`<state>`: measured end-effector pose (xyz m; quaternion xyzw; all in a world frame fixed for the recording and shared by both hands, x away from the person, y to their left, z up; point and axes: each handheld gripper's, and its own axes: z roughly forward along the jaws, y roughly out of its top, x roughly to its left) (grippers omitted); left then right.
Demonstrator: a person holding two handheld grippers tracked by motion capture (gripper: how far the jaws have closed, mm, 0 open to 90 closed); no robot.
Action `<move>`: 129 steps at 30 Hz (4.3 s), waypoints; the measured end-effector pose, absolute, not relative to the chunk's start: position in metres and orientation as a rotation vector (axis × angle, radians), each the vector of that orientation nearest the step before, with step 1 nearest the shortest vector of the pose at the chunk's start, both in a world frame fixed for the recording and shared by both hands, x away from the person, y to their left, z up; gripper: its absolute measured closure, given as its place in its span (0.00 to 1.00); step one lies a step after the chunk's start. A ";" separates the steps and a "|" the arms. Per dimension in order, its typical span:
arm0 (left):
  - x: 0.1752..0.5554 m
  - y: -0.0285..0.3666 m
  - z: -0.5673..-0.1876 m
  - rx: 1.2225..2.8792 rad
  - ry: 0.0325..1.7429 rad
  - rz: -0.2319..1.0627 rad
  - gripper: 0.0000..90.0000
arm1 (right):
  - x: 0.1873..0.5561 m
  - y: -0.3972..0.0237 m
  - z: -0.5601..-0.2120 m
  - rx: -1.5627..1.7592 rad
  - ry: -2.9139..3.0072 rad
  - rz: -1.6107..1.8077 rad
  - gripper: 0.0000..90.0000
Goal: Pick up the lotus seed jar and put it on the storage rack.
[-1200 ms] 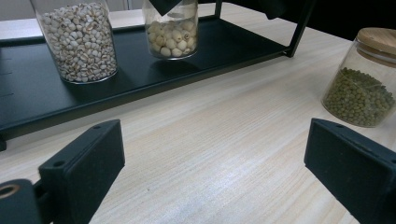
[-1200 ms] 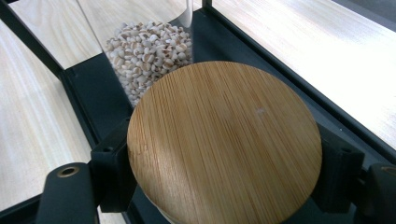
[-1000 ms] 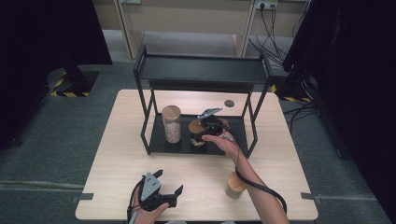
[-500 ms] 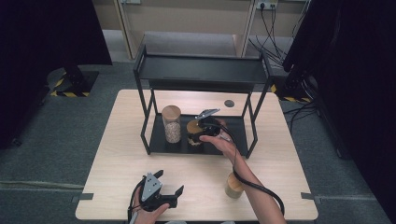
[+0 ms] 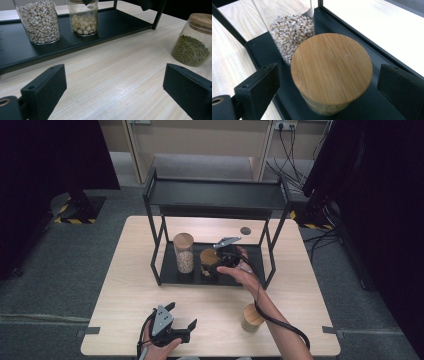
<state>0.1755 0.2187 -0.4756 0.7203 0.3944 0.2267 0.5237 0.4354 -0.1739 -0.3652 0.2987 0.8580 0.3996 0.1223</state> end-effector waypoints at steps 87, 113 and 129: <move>0.176 0.217 -0.478 1.725 0.968 0.553 0.05 | 0.273 -0.316 -0.374 0.661 2.252 1.530 0.03; 0.176 0.217 -0.478 1.725 0.968 0.555 0.05 | 0.239 -0.336 -0.397 0.705 2.240 1.521 0.03; 0.175 0.218 -0.477 1.720 0.967 0.560 0.05 | 0.228 -0.339 -0.407 0.719 2.251 1.509 0.03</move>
